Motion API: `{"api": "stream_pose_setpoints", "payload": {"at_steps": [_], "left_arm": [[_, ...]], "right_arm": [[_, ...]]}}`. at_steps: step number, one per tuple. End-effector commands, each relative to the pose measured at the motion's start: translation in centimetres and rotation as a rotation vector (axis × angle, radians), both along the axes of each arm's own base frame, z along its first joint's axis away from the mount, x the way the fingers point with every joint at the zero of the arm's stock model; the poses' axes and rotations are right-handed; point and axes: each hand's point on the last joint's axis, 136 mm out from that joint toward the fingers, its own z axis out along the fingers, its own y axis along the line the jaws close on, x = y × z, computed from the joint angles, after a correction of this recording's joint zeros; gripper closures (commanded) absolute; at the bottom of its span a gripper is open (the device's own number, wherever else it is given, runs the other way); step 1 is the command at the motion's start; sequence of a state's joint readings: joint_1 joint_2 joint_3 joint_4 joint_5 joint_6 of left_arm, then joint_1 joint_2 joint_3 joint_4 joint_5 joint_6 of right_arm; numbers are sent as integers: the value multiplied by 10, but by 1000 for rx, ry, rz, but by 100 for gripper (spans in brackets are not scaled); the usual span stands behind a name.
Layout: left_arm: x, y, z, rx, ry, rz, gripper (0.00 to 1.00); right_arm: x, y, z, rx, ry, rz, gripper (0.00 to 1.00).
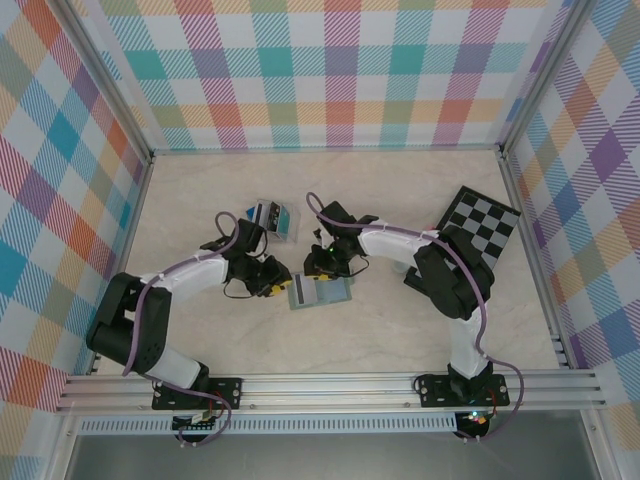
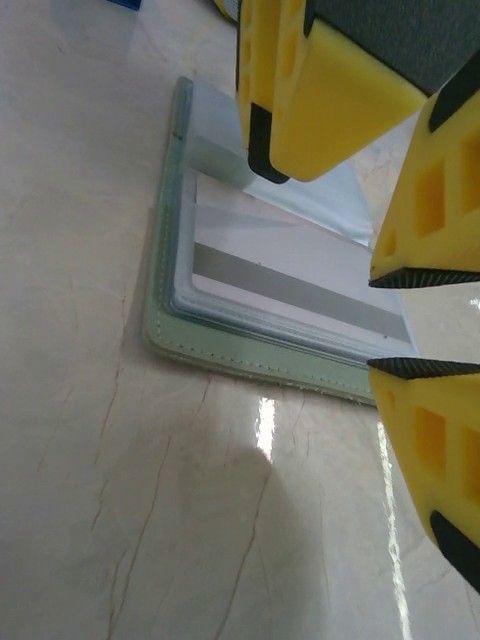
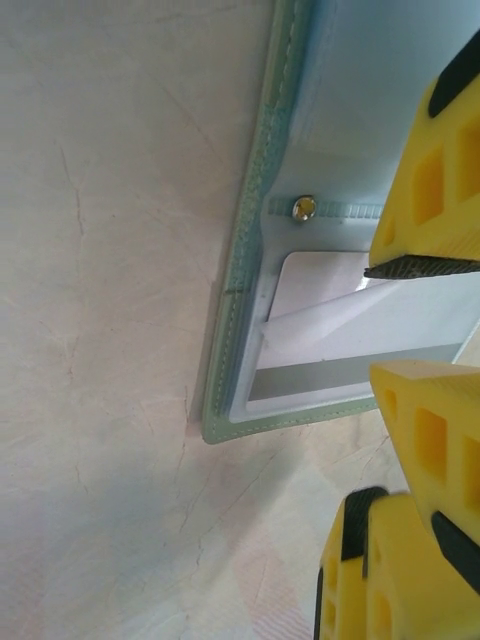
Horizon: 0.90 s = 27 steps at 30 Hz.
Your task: Take the credit cards out of the card holder
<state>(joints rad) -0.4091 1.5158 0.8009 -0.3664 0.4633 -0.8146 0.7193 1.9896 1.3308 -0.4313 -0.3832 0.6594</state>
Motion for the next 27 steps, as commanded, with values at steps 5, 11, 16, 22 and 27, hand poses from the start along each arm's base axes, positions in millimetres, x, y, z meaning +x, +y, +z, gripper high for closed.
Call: {"api": "stream_pose_setpoints", "payload": {"at_steps": [5,11,16,22,27], "left_arm": [[8,-20,1,-63,6,2,80],[9,-27,-9,-50,34,-13,84],[10,-29,-16,-42,44,-35,86],[4,-20,-28,11,71,-34,87],[-1,-12,-35,58,91,-32,88]], "right_arm": [[-1,-4,-7,10,-7,24,74],[-1,-7,-15,-8,7,18,75],[-3,-4,-15,11,17,33,77],[-6,-3,-17,28,24,50,77],[-6,-6,-20,12,22,48,76]]}}
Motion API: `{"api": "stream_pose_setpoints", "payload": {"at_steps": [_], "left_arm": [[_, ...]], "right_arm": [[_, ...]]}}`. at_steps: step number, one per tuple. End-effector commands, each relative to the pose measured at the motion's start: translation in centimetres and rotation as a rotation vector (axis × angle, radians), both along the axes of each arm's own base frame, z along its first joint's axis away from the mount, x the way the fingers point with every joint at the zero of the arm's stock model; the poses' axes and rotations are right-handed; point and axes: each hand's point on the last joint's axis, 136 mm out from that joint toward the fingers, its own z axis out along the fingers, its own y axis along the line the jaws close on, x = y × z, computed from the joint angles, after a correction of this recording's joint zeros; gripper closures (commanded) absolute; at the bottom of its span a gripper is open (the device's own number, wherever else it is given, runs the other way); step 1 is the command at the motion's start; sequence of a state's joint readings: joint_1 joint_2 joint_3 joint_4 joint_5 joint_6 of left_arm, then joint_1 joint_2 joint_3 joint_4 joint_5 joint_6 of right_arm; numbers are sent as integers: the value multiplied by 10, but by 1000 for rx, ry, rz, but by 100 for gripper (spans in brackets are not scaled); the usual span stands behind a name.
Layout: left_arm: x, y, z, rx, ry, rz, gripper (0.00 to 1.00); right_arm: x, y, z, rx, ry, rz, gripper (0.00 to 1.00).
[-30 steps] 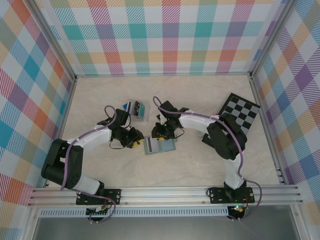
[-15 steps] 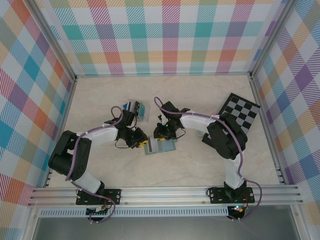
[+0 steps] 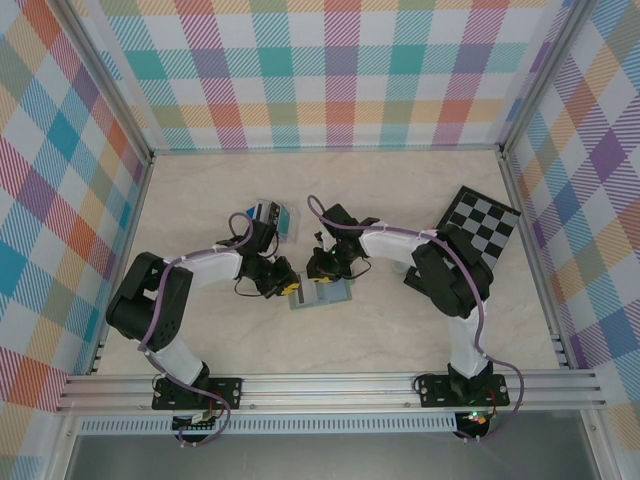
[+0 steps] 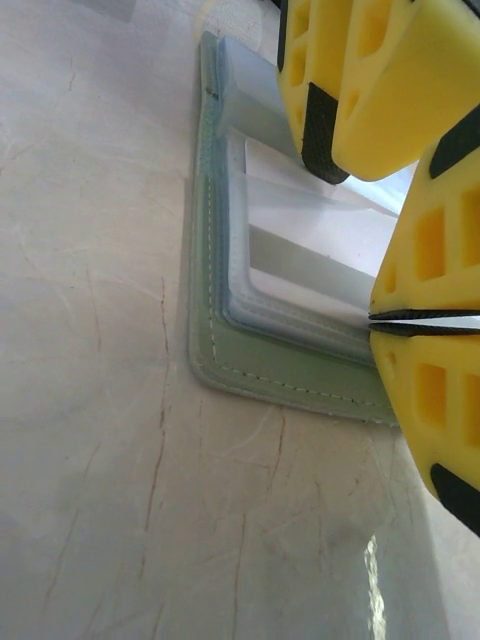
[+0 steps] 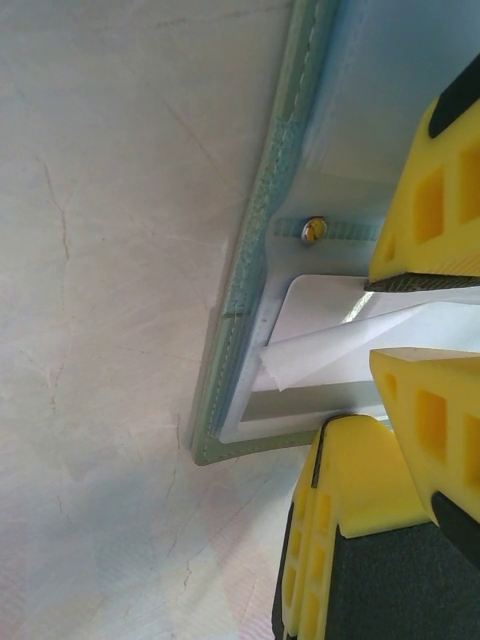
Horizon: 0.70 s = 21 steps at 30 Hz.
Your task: Take the credit cards out of the card holder
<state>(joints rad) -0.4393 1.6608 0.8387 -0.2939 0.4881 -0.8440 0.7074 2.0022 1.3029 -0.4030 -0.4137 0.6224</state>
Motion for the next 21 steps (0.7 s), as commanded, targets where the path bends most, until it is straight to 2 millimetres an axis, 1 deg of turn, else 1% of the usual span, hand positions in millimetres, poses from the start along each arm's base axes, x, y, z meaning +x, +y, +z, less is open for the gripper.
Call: {"api": "stream_pose_setpoints", "payload": {"at_steps": [1,7,18,21], "left_arm": [[-9,8,-10,80,34,-21,88],[-11,13,-15,110,42,-23,89],[-13,13,-23,114,63,-28,92],[-13,12,-23,108,64,-29,91]], "right_arm": [[-3,-5,-10,-13,10,18,76],[-1,-11,-7,-42,-28,19,76],[-5,-7,-10,-14,-17,44,79],[-7,-3,-10,13,-8,62,81]]}}
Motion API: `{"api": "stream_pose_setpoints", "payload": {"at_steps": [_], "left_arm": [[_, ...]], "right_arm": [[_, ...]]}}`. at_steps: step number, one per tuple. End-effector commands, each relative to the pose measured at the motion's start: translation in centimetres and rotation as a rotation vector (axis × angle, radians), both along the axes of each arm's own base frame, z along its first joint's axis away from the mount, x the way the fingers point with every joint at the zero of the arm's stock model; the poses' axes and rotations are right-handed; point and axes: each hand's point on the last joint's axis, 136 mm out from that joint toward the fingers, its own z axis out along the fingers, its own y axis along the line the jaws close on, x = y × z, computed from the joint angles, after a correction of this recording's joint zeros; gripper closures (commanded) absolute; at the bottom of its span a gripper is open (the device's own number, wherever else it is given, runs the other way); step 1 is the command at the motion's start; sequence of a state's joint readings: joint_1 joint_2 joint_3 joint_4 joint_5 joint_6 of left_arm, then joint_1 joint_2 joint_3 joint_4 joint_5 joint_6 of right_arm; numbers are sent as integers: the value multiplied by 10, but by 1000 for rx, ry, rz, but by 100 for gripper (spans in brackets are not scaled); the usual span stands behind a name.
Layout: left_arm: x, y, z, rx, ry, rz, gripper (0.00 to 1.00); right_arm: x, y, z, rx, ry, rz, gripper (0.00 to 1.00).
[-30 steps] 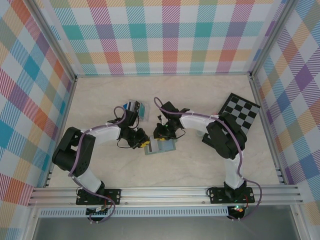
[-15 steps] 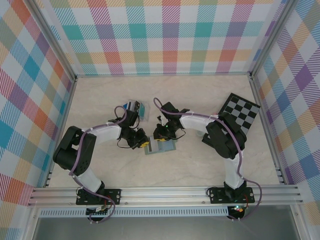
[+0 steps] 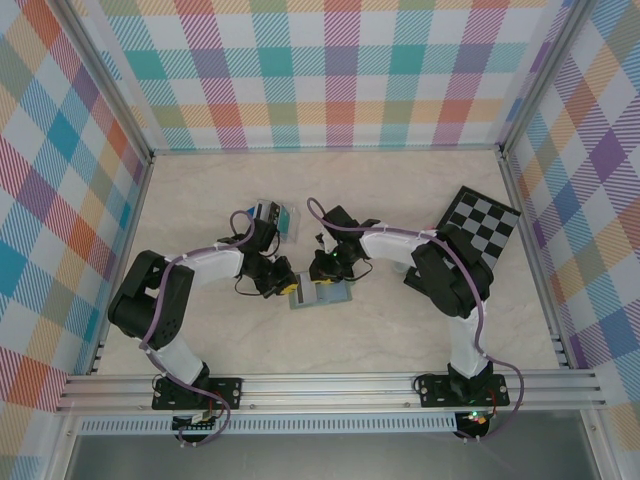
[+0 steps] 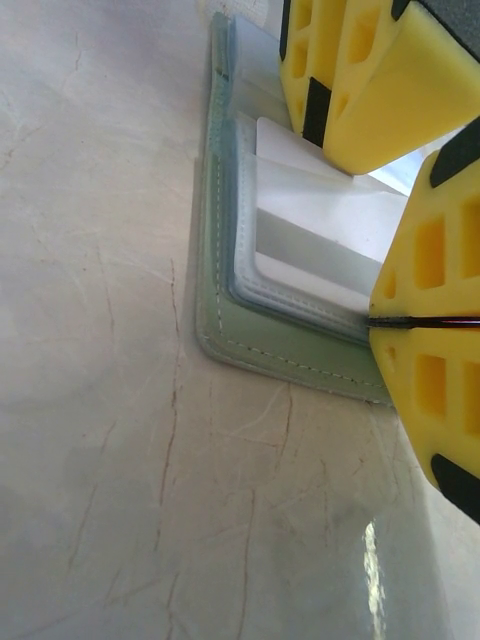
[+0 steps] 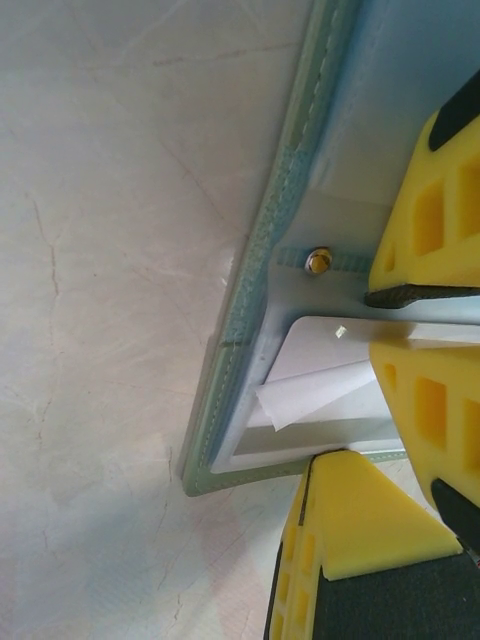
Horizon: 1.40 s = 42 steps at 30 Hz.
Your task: Take the credit cards out of the card holder
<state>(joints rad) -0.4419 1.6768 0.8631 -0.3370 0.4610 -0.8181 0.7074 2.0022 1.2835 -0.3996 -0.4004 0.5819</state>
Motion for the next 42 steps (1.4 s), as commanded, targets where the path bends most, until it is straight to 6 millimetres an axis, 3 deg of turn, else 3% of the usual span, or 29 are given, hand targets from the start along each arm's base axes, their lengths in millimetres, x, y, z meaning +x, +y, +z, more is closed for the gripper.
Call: {"api": "stream_pose_setpoints", "payload": {"at_steps": [1,13,21,32,42], "left_arm": [[-12,7,-20,67,57,-15,91],[-15,5,-20,54,65,-30,90],[-14,13,-15,98,49,-29,86],[-15,14,-15,104,53,-36,87],[-9,11,-3,88,19,-47,88]], "right_arm": [[-6,4,-2,43,16,41,81],[-8,15,6,123,21,68,86],[-4,-1,3,41,-28,47,92],[-2,-19,4,3,-55,22,93],[-1,-27,5,-32,-80,23,93]]}}
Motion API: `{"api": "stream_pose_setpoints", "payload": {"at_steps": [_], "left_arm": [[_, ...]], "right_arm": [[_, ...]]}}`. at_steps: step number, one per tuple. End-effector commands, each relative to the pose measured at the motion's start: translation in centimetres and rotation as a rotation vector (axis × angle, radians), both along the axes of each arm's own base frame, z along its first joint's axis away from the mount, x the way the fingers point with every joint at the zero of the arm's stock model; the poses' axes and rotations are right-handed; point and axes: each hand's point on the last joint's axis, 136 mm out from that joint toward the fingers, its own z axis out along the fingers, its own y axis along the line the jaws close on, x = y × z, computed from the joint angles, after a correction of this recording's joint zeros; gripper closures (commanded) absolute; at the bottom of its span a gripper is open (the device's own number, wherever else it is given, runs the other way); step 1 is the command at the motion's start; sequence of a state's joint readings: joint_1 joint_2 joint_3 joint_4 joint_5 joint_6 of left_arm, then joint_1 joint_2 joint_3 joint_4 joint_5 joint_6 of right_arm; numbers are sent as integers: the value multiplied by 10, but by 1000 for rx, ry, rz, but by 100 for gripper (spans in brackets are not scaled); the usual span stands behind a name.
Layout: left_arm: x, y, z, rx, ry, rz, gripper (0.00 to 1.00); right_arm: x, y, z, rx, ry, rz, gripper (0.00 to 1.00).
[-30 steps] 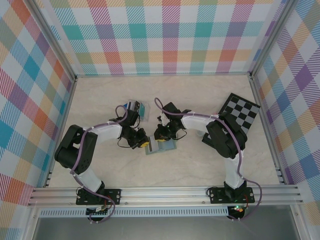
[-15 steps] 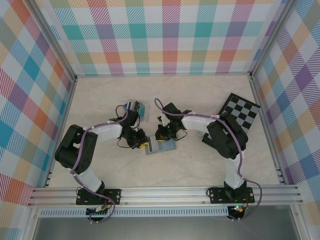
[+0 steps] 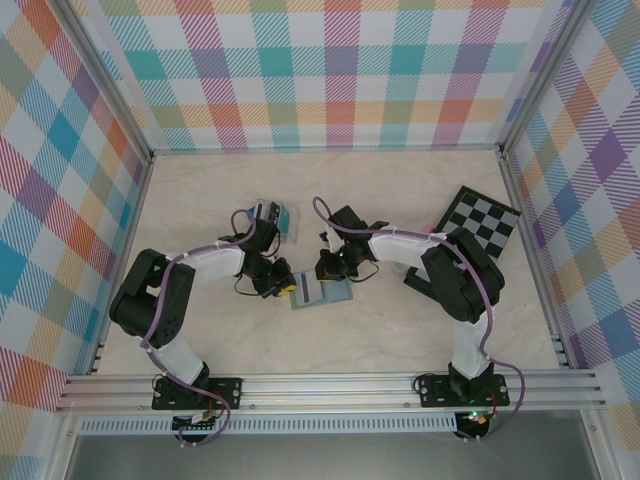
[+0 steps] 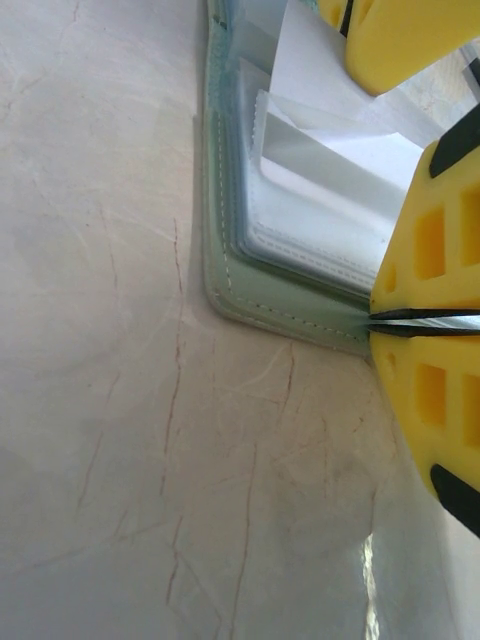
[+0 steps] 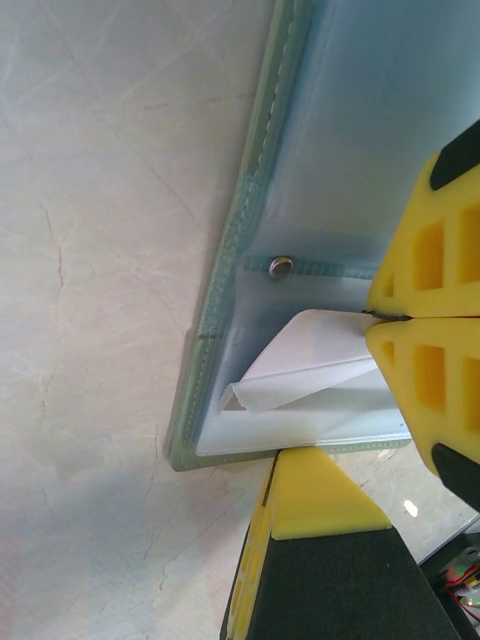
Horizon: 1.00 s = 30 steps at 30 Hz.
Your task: Take the credit cards out of the card holder
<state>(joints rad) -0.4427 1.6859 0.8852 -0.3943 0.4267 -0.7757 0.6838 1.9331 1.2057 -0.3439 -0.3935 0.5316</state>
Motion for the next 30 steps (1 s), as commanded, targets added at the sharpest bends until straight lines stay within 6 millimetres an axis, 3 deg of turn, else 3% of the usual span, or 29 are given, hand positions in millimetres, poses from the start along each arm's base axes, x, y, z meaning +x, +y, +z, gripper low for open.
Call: {"api": "stream_pose_setpoints", "payload": {"at_steps": [1,7,10,16,24,30], "left_arm": [[-6,3,3,32,6,-20,88],[11,-11,39,-56,-105,-28,87],[13,-21,46,-105,-120,-46,87],[4,-34,28,-111,-56,-83,89],[-11,-10,-7,42,45,-54,92],[-18,-2,-19,82,81,-50,94]], "right_arm": [[-3,-15,-4,-60,-10,6,93],[-7,-8,-5,-29,20,25,92],[-8,-5,-8,-15,38,32,91],[-7,2,-5,13,65,32,89],[-9,11,0,65,90,49,86],[-14,25,1,149,143,73,81]]}}
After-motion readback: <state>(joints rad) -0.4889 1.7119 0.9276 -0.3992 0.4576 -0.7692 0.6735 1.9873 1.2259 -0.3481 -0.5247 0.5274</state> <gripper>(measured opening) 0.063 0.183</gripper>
